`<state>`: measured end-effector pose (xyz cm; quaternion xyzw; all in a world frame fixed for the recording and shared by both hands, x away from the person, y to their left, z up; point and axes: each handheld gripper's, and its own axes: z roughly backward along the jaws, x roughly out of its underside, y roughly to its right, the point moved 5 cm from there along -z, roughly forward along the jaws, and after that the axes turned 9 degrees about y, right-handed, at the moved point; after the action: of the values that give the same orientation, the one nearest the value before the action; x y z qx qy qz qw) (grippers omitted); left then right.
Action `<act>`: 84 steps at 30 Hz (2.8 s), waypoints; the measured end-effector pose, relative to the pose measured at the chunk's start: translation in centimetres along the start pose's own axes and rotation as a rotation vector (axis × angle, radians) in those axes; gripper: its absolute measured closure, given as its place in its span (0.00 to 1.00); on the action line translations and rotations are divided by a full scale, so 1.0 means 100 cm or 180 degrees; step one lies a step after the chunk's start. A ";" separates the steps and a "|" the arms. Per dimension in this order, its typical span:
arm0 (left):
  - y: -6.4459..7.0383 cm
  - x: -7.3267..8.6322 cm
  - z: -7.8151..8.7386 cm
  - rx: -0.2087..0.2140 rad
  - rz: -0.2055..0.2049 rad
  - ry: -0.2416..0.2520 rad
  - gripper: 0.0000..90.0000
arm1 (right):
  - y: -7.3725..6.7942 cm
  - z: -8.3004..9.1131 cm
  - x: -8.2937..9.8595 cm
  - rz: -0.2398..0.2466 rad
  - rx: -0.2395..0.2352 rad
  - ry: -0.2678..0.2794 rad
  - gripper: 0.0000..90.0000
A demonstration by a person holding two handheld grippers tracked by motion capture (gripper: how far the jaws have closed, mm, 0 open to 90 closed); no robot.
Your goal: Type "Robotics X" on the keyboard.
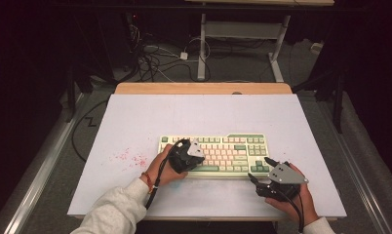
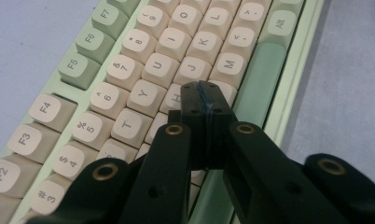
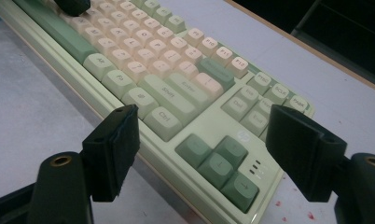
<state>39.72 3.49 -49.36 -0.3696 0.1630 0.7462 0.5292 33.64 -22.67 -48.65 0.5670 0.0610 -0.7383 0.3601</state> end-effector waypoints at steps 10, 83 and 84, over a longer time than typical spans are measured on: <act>-0.004 -0.001 0.023 -0.0107 -0.0005 0.0219 0.93 | 0.001 0.001 0.000 -0.0002 0.0007 0.0012 0.29; -0.007 0.113 0.101 -0.1035 0.0275 0.0296 0.21 | -0.014 -0.065 -0.050 -0.0054 -0.0735 -0.0249 1.00; -0.007 0.113 0.101 -0.1033 0.0279 0.0297 0.21 | -0.015 -0.069 -0.052 -0.0046 -0.0743 -0.0257 1.00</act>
<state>34.66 17.72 -50.65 -0.4770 0.0808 0.7671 0.4214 38.74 -15.72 -46.97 0.4906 0.1360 -0.7509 0.4206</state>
